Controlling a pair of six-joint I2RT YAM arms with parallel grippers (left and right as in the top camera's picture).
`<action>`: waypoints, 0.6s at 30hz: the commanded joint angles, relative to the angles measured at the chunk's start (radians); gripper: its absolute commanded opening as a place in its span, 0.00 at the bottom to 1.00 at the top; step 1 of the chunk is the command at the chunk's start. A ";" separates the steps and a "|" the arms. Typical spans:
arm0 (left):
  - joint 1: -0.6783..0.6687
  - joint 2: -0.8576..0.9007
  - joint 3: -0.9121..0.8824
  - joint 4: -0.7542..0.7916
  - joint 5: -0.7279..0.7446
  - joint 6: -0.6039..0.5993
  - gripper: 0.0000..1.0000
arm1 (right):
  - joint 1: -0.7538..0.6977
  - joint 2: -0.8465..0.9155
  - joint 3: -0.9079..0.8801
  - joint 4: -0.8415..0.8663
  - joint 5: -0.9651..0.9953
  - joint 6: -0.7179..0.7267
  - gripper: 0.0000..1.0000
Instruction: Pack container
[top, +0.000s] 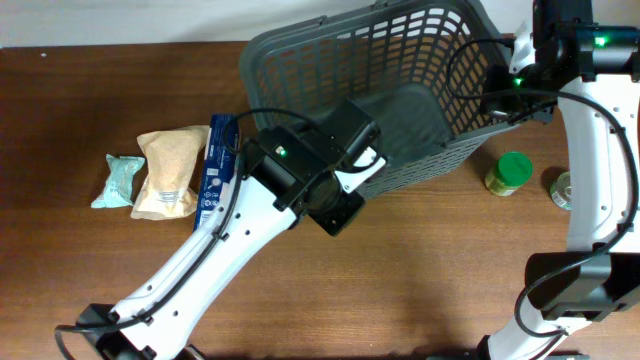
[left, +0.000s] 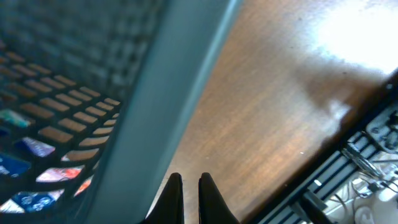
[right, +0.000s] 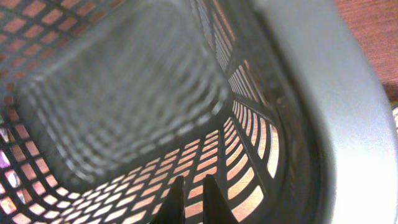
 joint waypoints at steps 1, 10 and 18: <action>0.051 0.010 0.002 0.021 -0.049 0.014 0.02 | 0.007 0.008 0.014 -0.032 0.040 -0.022 0.04; 0.137 0.015 0.002 0.084 -0.049 0.015 0.02 | 0.007 0.008 0.014 -0.055 0.063 -0.022 0.04; 0.174 0.063 0.002 0.111 -0.056 0.014 0.02 | 0.007 0.007 0.014 -0.080 0.061 -0.022 0.04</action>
